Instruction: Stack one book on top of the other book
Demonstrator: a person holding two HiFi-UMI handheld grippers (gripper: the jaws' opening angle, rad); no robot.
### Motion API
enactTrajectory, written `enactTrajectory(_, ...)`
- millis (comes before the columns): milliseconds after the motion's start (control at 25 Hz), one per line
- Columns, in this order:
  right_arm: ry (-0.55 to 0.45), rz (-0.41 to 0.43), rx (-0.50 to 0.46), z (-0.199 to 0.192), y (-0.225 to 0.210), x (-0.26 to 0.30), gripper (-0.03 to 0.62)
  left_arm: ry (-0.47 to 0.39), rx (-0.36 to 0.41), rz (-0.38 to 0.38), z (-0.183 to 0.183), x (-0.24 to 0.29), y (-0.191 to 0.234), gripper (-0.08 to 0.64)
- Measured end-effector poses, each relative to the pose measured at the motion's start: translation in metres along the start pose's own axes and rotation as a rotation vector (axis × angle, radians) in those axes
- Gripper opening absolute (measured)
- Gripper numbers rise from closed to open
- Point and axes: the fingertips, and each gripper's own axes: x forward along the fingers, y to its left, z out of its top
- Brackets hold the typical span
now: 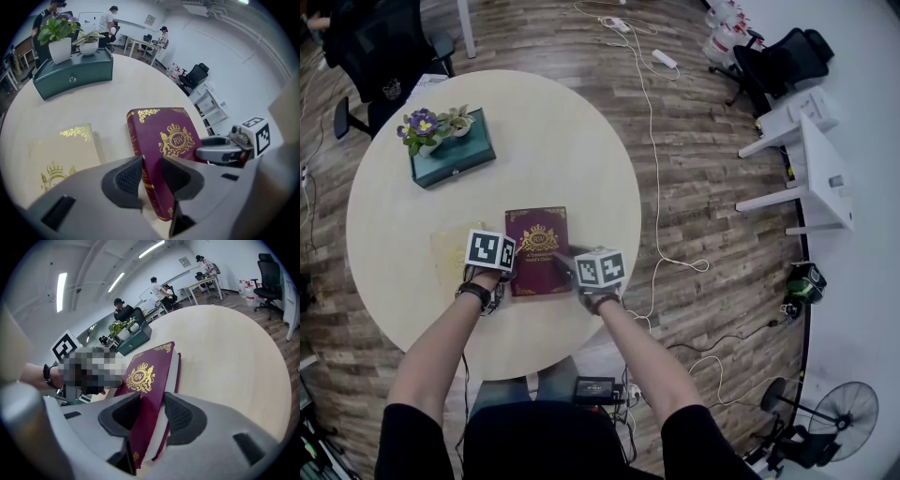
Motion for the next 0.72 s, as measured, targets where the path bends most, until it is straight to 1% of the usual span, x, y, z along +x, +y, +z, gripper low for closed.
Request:
enactTrajectory(200,-0.012,-0.003,-0.016,0.011,0.008,-0.004,0.14,-0.011,0.019,0.01,0.007,-0.012,0.002,0.117)
enactTrajectory(400,-0.037,-0.013,-0.045,0.035,0.023,-0.019,0.122,-0.034,0.015,0.011,0.014,-0.034,-0.001,0.107)
enactTrajectory(720,-0.043,-0.014,-0.091,0.055,0.05,-0.027,0.121,-0.077,0.022,0.024,0.023,-0.071,0.004,0.086)
